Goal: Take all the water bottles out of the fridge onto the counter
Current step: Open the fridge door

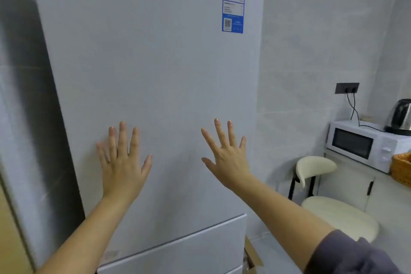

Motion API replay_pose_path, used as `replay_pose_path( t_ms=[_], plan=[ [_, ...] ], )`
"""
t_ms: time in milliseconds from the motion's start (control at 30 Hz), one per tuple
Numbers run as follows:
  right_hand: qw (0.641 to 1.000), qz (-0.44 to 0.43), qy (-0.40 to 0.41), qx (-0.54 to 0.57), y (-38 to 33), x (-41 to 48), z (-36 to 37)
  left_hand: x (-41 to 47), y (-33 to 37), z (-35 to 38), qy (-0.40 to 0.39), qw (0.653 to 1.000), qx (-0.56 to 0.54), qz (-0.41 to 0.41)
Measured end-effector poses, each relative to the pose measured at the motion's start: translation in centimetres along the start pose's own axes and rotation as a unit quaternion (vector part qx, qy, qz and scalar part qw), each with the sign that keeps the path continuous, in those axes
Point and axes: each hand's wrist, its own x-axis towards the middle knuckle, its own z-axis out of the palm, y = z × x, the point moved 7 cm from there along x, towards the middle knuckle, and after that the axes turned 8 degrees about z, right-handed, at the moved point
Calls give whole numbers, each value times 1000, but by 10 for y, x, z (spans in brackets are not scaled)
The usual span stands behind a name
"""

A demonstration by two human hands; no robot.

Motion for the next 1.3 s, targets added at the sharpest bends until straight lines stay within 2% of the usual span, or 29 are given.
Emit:
replay_pose_path(
  t_ms=[233,433,700,867,1100,1300],
  plan=[
    [1000,4,8,12,-43,30,26,-11,-61,-9,1,997,1,-79],
    [999,9,-23,37,-45,38,38,-12,-84,-23,27,970,-161,-182],
    [999,13,-34,21,-45,37,36,-15,-98,-28,42,927,-281,-245],
    [999,12,-39,16,-41,33,34,-19,-94,-39,30,925,-297,-233],
    [999,-3,-35,19,-32,13,17,-41,-70,-76,43,938,-266,-216],
    [996,-12,-50,79,-31,-15,-4,-56,-53,-119,49,935,-240,-256]
  ],
)
